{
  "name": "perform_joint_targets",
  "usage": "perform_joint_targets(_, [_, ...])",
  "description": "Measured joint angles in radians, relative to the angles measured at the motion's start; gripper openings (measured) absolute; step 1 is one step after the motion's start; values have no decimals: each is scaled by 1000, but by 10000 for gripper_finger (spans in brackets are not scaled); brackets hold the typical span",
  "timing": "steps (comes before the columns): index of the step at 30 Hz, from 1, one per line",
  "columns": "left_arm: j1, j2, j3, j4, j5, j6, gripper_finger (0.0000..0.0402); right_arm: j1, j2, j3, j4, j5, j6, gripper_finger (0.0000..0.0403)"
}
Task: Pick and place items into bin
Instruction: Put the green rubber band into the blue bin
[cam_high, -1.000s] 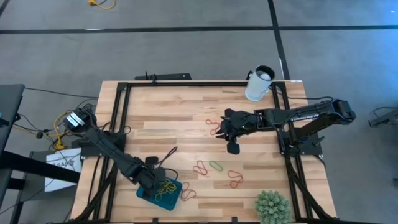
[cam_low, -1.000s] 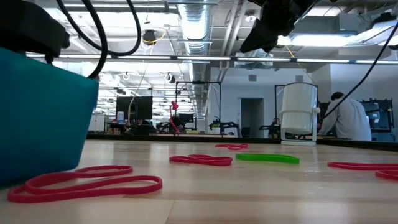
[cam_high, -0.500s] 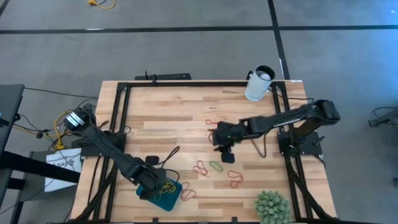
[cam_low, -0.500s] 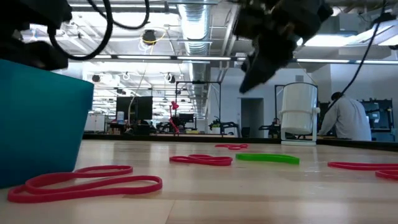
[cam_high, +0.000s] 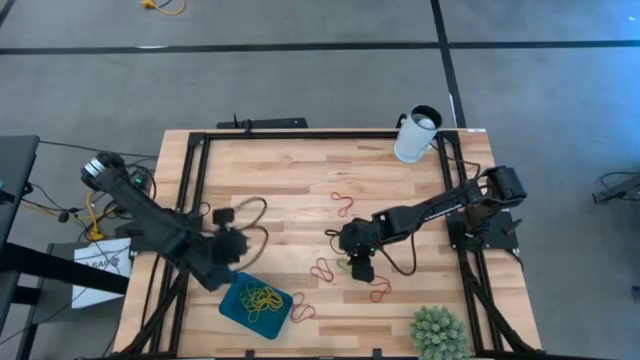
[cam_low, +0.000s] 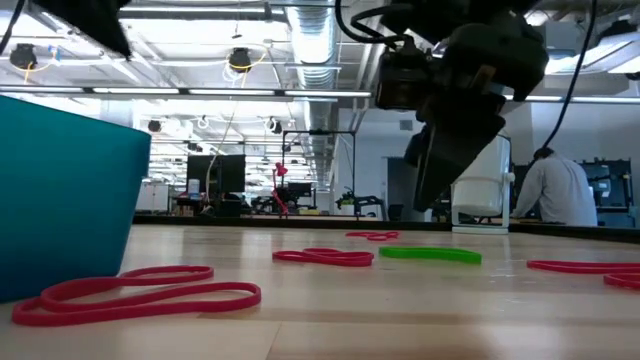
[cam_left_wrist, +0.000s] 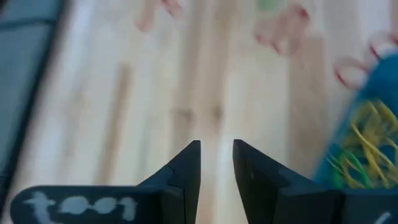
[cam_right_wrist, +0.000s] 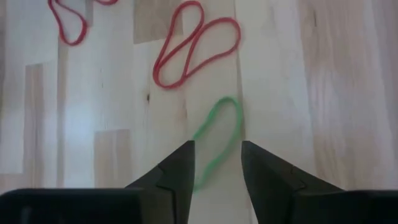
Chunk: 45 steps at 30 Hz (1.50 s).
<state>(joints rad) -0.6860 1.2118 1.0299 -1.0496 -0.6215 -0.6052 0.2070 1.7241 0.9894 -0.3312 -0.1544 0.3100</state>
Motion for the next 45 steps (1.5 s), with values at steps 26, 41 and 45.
perform_joint_targets(26, [3,-131,-6,-113,-356,-124,84,51,217,121,-83,139,30,111])
perform_joint_targets(41, [3,-131,-6,-129,-490,-164,84,56,215,266,-167,122,-29,3])
perform_joint_targets(45, [3,-131,-6,-162,-581,-212,84,56,187,367,-150,124,-147,5])
